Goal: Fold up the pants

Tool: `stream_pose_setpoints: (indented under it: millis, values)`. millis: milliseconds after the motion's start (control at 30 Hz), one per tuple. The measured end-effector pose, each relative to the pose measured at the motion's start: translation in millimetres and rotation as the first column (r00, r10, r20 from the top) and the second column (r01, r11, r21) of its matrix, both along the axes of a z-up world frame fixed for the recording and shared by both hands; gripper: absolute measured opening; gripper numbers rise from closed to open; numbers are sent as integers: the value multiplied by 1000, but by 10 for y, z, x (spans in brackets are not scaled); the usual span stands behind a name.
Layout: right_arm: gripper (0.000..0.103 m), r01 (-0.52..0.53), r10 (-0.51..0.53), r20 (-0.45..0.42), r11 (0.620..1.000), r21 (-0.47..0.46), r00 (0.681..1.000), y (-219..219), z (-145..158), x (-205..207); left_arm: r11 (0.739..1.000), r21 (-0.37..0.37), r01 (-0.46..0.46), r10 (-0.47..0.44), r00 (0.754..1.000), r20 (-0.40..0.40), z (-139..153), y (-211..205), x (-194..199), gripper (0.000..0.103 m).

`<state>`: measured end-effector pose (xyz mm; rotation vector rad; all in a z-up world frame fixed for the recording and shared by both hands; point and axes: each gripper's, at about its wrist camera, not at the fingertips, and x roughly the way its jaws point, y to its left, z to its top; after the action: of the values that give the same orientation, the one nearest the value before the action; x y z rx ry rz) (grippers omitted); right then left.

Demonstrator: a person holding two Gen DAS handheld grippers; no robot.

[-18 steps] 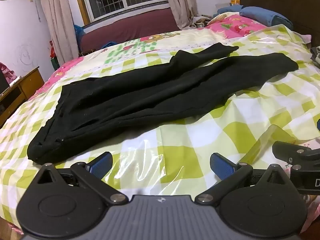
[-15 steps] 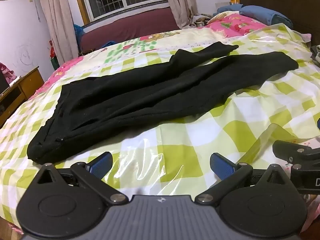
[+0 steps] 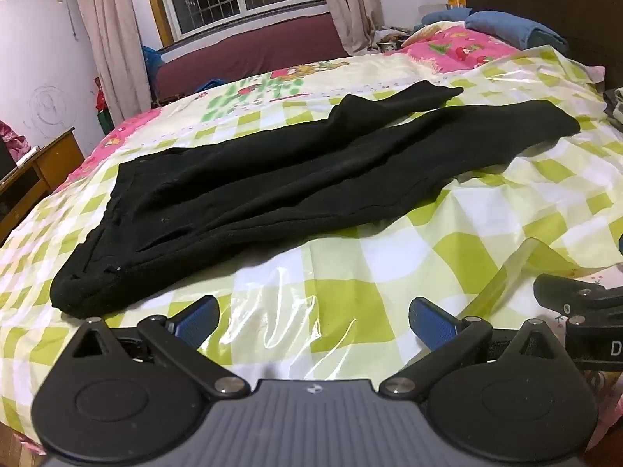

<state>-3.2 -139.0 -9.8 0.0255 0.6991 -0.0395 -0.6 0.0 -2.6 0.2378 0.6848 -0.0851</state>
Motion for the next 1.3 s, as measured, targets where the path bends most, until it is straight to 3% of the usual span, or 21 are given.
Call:
stream_pose_setpoints:
  millis: [1300]
  values:
    - [101, -7, 6, -28, 1000, -20, 1000, 50, 3, 63, 1000, 8, 8, -8, 1000, 6, 21, 20, -11, 103]
